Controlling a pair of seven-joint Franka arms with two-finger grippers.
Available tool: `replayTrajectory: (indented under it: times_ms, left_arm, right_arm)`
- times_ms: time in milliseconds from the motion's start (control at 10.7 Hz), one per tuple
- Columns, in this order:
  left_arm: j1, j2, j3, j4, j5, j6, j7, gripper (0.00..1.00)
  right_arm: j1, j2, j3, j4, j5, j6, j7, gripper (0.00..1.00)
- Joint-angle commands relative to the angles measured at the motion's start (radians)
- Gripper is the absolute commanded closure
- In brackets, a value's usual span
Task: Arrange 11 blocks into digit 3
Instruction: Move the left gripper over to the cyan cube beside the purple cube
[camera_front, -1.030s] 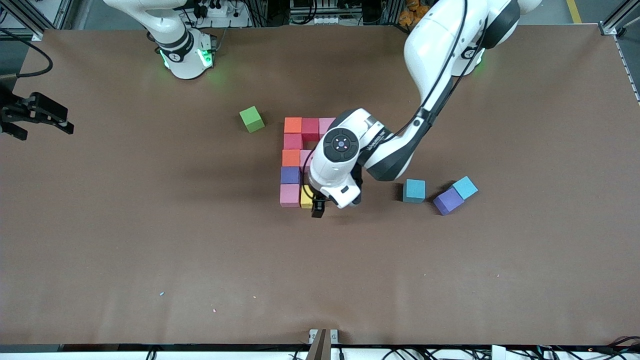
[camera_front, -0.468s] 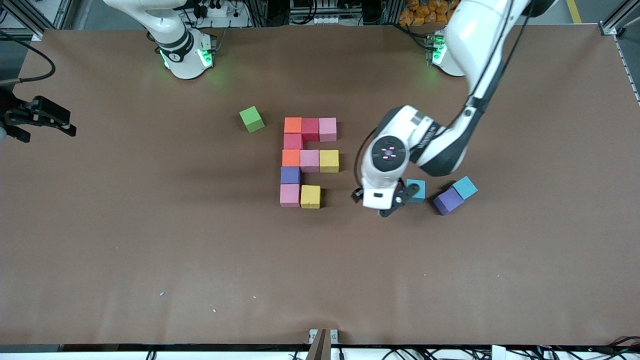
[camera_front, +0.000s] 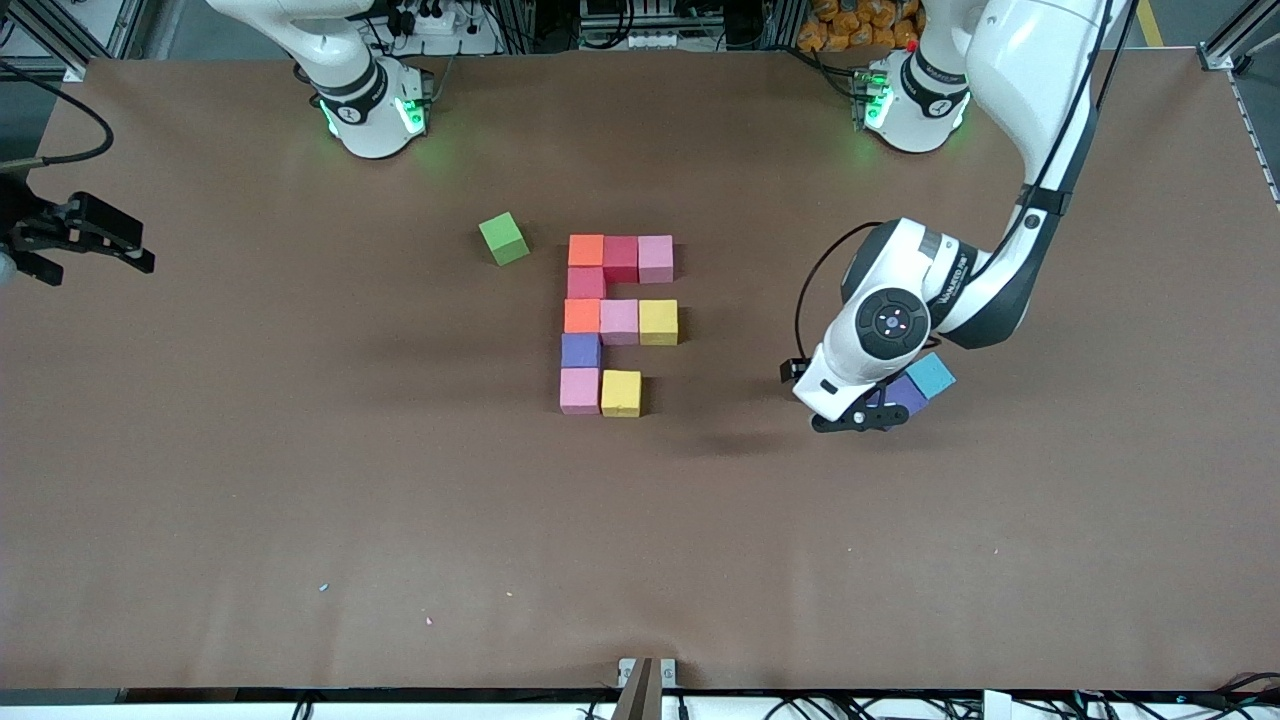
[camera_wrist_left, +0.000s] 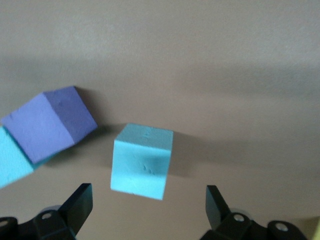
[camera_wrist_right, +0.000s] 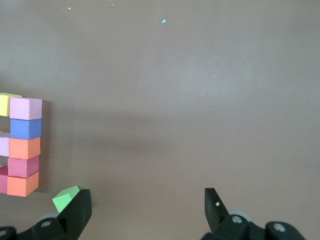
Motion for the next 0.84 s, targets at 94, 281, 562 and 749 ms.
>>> replayTrajectory:
  times_ms: [94, 281, 562, 749]
  left_arm:
    - [0.038, -0.008, -0.010, -0.101, 0.047, 0.149, 0.075, 0.00]
    - [0.061, -0.010, -0.010, -0.138, 0.053, 0.164, 0.078, 0.00]
    - [0.069, -0.001, -0.011, -0.189, 0.051, 0.259, 0.087, 0.00]
    - [0.067, 0.001, -0.011, -0.183, 0.044, 0.262, 0.084, 0.00]
  right_arm:
    - [-0.013, 0.011, 0.008, 0.024, -0.010, -0.017, 0.002, 0.00]
    - [-0.011, 0.013, 0.008, 0.024, -0.010, -0.017, 0.002, 0.00]
    - [-0.016, 0.013, 0.008, 0.024, -0.013, -0.016, -0.004, 0.00]
    - [-0.016, 0.013, 0.008, 0.026, -0.013, -0.016, -0.001, 0.00]
